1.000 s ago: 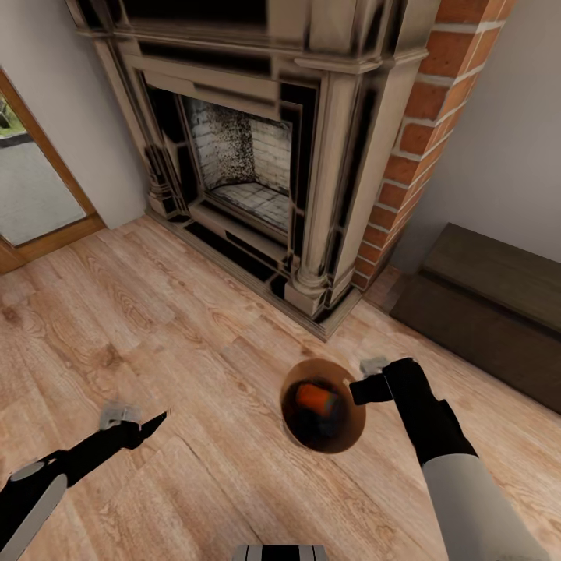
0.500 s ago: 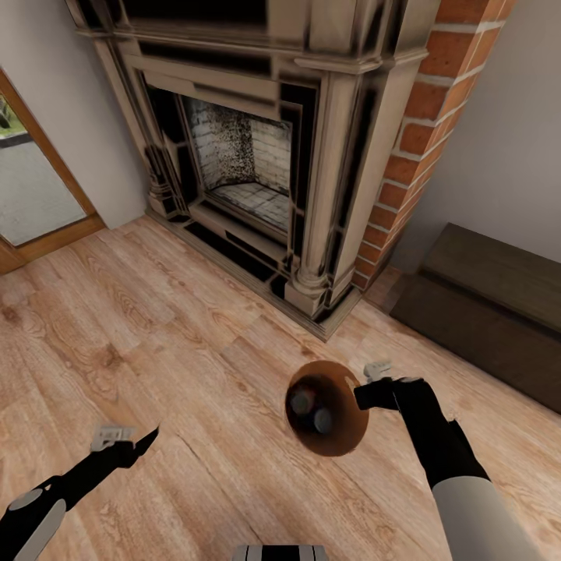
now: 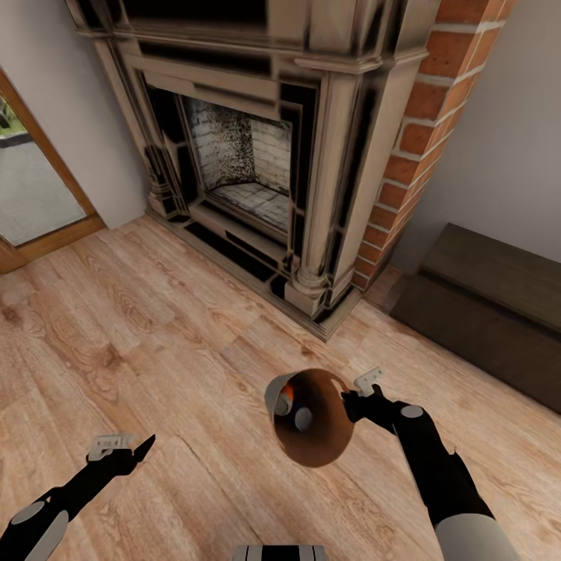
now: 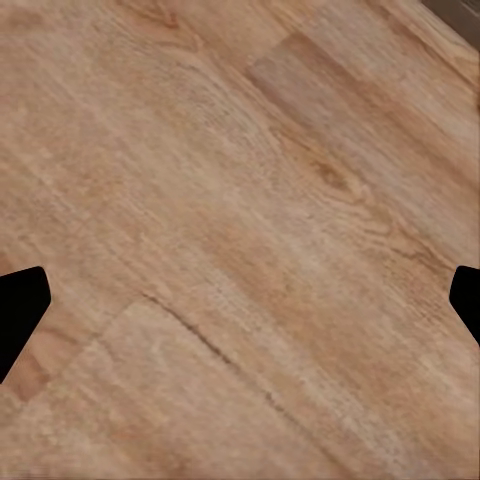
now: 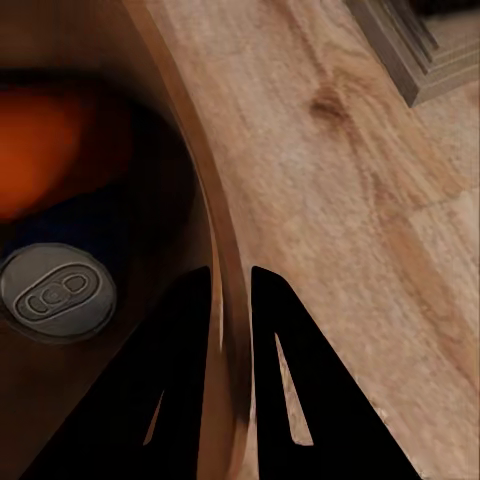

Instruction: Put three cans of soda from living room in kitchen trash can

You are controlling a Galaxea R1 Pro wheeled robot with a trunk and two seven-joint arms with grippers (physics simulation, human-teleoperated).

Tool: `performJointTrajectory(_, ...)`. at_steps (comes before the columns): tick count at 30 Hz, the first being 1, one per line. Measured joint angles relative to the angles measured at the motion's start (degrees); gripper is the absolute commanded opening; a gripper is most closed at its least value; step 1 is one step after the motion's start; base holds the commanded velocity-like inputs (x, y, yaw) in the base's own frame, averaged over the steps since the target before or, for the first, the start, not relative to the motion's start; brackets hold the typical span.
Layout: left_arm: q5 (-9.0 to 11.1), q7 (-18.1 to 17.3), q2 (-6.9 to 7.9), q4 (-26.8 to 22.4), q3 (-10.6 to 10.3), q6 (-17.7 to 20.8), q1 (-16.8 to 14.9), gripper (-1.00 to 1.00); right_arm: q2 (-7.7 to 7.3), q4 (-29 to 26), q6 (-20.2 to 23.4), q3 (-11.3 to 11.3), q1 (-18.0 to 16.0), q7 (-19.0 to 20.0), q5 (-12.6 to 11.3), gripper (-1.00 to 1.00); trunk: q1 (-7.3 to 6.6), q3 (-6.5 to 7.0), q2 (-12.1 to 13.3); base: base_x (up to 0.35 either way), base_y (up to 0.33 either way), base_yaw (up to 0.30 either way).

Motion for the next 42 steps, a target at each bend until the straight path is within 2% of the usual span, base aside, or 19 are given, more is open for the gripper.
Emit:
performJointTrajectory(2,-0.01,0.24,-0.01,0.12,0.00,-0.07,0.00,1.00,0.00,0.00,-0.22,-0.04,0.12,-0.06,-1.44,-1.00,0.00,0.00,0.00,0.000,0.000,0.000)
performJointTrajectory(5,-0.01,0.53,-0.03,0.99,0.00,-0.15,0.00,1.00,-0.03,-0.16,-0.21,-0.10,0.27,-0.08,-5.10,-1.00,0.00,0.00,0.00,0.000,0.000,0.056)
performJointTrajectory(11,-0.01,0.70,-0.03,1.64,0.00,-0.18,0.01,1.00,0.08,-0.25,-0.24,-0.10,0.35,-0.13,-6.38,-1.00,0.00,0.00,0.00,0.000,0.000,0.205)
performJointTrajectory(24,-0.01,1.18,-0.45,1.77,0.00,-0.25,0.01,1.00,0.17,-0.18,-0.18,0.04,0.37,-0.15,-6.49,-1.00,0.00,0.00,0.00,0.000,0.000,0.254)
performJointTrajectory(33,-1.79,1.20,-1.05,4.38,0.06,-1.06,-0.06,1.00,0.19,-0.16,-0.19,0.11,0.45,-0.16,-6.43,-1.00,0.00,0.00,0.00,0.000,0.000,0.257)
performJointTrajectory(42,-2.26,1.20,-1.41,5.25,0.08,-1.15,-0.08,1.00,0.19,-0.16,-0.20,0.15,0.46,-0.16,-6.41,-1.00,0.00,0.08,0.00,0.000,0.000,0.257)
